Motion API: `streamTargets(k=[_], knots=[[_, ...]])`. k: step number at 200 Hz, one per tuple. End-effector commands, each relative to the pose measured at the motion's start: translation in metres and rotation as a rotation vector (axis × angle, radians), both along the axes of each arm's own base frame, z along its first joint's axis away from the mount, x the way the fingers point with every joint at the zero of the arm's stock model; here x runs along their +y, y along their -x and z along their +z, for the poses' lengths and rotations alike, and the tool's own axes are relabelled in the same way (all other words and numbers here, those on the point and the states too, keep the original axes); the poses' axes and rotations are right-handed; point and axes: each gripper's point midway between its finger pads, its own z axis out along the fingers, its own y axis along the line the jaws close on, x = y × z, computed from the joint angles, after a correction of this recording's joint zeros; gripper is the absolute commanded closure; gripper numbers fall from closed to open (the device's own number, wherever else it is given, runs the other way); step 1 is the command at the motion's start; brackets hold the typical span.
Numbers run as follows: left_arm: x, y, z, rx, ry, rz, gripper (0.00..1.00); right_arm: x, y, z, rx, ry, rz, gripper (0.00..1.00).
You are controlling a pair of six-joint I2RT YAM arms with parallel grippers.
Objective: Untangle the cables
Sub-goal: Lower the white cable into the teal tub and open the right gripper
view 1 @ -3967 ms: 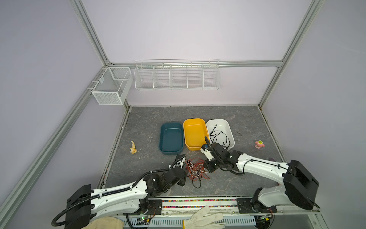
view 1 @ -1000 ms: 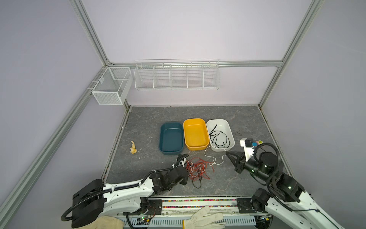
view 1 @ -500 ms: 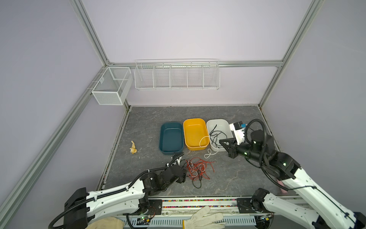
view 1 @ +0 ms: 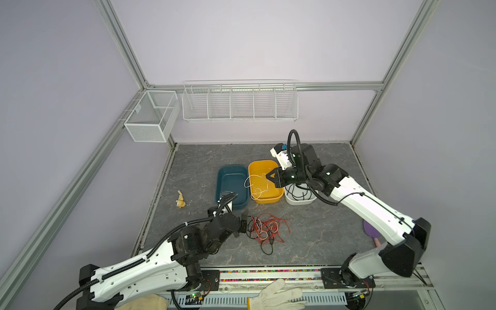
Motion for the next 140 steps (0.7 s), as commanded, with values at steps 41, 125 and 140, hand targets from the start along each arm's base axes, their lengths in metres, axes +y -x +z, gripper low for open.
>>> streamTargets(k=[41,125,140], knots=[[0.066,-0.022,0.026,-0.251,-0.153,0.124,0.01,0.047,-0.028,-0.003,0.057,-0.028,0.077,0.93],[0.066,-0.029,-0.01,-0.237,-0.125,0.098,0.01,0.09,-0.063,-0.044,0.149,0.053,0.091,0.94],[0.073,-0.031,-0.007,-0.247,-0.116,0.136,0.01,0.097,-0.067,-0.058,0.16,0.09,0.093,0.93]])
